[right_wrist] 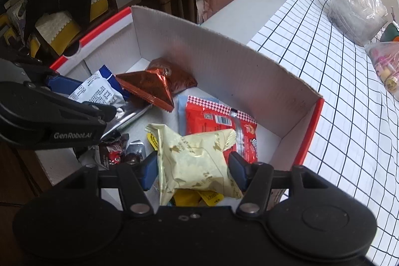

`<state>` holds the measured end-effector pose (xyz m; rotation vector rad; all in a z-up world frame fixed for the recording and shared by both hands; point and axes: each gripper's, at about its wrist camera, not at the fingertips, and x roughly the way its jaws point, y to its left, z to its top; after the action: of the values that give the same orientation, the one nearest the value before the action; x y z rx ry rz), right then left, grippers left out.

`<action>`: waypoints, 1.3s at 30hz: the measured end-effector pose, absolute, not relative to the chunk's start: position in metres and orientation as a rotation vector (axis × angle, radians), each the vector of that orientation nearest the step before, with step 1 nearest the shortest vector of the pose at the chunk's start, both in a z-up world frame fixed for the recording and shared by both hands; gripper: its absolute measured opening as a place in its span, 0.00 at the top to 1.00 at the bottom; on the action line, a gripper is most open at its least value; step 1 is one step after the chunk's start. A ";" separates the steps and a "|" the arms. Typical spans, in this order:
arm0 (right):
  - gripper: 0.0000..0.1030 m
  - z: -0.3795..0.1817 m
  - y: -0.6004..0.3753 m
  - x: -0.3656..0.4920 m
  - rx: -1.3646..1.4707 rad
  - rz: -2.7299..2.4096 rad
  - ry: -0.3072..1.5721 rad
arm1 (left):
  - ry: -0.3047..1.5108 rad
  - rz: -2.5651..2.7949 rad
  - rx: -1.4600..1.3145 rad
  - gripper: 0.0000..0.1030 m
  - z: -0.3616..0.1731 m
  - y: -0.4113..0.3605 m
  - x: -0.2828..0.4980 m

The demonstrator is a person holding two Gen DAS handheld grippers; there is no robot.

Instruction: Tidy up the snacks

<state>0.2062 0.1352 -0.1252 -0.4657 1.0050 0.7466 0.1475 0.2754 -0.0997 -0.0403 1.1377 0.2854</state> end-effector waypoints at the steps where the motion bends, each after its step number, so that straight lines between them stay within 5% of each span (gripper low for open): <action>1: 0.43 -0.126 0.136 0.207 -0.467 0.747 1.007 | 1.143 0.282 -0.041 0.53 -0.102 0.275 0.148; 11: 0.39 -0.130 0.135 0.206 -0.463 0.747 1.005 | 1.146 0.281 -0.043 0.49 -0.107 0.272 0.145; 16: 0.25 -0.125 0.131 0.204 -0.436 0.759 0.997 | 1.128 0.280 -0.058 0.38 -0.104 0.272 0.140; 24: 0.18 -0.108 0.122 0.194 -0.397 0.784 0.958 | 1.066 0.268 -0.096 0.28 -0.093 0.273 0.128; 39: 0.02 -0.053 0.079 0.170 -0.294 0.807 0.840 | 0.930 0.264 -0.115 0.22 -0.056 0.255 0.089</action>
<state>0.1700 0.0794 -0.0534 -0.2944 0.8403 0.8067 0.0889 0.2553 -0.0561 -0.1148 0.9297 0.2640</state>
